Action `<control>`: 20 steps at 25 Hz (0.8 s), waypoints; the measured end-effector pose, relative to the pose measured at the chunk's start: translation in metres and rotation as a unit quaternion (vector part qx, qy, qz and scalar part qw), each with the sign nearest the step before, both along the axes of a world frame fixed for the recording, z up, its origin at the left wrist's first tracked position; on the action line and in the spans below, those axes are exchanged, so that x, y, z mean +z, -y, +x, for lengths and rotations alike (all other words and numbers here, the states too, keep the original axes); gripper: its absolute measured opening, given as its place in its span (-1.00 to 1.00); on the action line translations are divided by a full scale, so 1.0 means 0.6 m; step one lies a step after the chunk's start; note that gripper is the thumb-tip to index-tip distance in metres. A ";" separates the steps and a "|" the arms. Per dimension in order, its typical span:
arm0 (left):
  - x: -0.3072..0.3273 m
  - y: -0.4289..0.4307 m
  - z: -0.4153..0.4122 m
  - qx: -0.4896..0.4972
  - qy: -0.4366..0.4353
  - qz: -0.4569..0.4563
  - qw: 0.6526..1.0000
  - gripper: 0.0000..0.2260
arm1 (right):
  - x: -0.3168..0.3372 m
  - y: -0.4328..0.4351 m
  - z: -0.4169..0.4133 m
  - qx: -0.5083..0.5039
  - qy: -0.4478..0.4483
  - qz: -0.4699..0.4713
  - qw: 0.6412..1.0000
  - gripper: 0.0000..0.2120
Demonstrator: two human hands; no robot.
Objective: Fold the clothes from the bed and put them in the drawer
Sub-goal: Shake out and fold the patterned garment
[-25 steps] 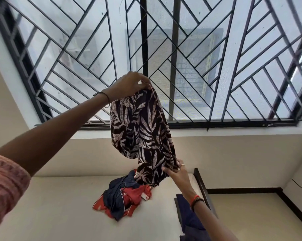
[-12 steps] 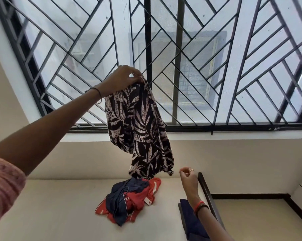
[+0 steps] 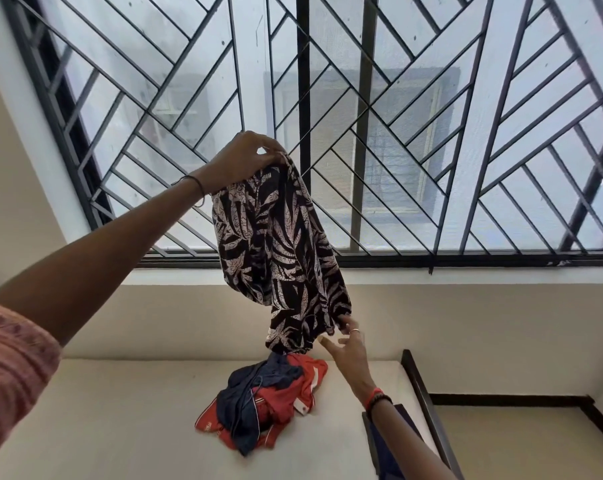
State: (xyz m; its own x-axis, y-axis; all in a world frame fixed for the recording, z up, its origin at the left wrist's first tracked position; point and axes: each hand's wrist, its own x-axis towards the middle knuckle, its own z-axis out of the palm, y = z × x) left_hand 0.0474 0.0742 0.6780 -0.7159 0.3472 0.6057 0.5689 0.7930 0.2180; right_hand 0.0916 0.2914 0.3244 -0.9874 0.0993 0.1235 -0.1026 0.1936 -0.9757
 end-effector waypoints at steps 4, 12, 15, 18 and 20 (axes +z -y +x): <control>-0.004 0.002 0.004 0.010 0.002 -0.002 1.000 -0.82 | -0.002 0.004 -0.019 -0.032 0.004 0.066 0.997 -0.81; -0.012 0.026 -0.005 0.009 -0.007 -0.015 1.000 -0.82 | -0.016 0.053 0.052 0.166 0.078 -0.061 0.981 -0.86; -0.023 0.051 -0.009 0.009 0.001 -0.010 1.000 -0.83 | -0.025 0.051 0.077 0.204 0.092 -0.069 0.972 -0.84; -0.030 0.066 -0.001 0.008 0.013 -0.001 1.000 -0.83 | -0.029 0.033 0.096 0.264 0.097 -0.111 0.953 -0.95; -0.027 0.070 0.008 -0.013 0.021 0.011 1.000 -0.81 | -0.020 0.022 0.092 0.267 0.105 -0.150 0.946 -0.74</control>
State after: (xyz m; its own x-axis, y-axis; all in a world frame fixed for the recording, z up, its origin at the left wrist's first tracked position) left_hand 0.0523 0.0322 0.6618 -0.7321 0.3522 0.5831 0.5789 0.7728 0.2601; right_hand 0.1470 0.2782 0.3125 -0.9063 -0.4212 -0.0347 0.0935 -0.1198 -0.9884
